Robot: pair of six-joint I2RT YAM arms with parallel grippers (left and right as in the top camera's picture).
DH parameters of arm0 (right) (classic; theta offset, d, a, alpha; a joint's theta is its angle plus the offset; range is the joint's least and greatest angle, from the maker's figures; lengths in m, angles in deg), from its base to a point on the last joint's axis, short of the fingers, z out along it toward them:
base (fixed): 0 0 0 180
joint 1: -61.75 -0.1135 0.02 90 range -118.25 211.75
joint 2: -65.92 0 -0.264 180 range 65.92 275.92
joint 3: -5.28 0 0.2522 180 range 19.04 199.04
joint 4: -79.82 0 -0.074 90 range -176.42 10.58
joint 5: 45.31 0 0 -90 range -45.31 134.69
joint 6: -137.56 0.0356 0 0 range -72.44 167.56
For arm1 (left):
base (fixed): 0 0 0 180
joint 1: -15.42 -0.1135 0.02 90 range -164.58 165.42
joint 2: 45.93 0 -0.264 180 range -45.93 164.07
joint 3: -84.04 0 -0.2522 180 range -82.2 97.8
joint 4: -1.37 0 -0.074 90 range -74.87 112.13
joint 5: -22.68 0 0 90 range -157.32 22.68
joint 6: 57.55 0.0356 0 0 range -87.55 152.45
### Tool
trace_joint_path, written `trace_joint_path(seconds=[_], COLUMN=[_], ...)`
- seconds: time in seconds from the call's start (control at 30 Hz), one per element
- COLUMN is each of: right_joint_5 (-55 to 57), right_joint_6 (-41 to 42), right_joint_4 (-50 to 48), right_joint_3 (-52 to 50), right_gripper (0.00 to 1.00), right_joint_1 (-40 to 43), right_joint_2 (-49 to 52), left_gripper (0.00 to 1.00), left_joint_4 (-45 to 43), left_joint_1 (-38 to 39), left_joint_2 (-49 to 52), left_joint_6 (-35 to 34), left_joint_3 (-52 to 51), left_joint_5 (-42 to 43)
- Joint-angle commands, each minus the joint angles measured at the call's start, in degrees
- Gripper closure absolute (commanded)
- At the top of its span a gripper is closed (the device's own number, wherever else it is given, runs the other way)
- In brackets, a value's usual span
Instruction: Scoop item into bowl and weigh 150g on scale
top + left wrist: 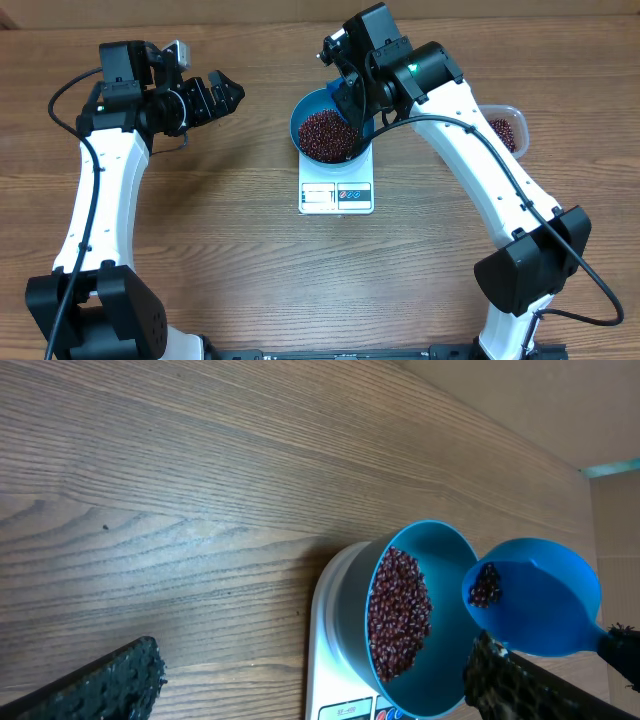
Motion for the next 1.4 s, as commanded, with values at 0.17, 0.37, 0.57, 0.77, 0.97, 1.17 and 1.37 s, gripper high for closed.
trace_joint_path(seconds=[0.17,0.37,0.57,0.77,0.97,1.17,1.37], right_joint_5=[-0.2,-0.2,-3.9,-2.7,-3.0,-3.0,-3.0], right_joint_6=[0.0,0.0,-0.6,-1.3,-1.2,-1.2,-1.2], right_joint_4=[-0.5,-0.6,-0.1,-0.8,-0.7,-0.6,-0.5], right_joint_3=[1.3,1.3,1.3,1.3,1.3,1.3,1.3], right_gripper=[0.96,0.96,0.96,0.96,0.96,0.96,0.96], right_joint_1=[-0.4,-0.4,-0.4,-0.3,0.0,0.0,0.0], right_joint_2=[-1.4,-1.4,-1.4,-1.4,-1.4,-1.4,-1.4], left_gripper=[0.00,0.00,0.00,0.00,0.00,0.00,0.01], left_joint_4=[-0.1,-0.1,-0.1,-0.1,-0.1,-0.1,-0.1], left_joint_1=[0.7,0.7,0.8,0.7,0.7,0.7,0.8], left_joint_2=[-1.2,-1.2,-1.2,-1.2,-1.2,-1.2,-1.2], left_joint_6=[0.7,0.7,0.7,0.7,0.7,0.7,0.7], left_joint_3=[1.2,1.2,1.2,1.2,1.2,1.2,1.2], left_joint_5=[-0.3,-0.3,-0.3,-0.3,-0.3,-0.4,-0.4])
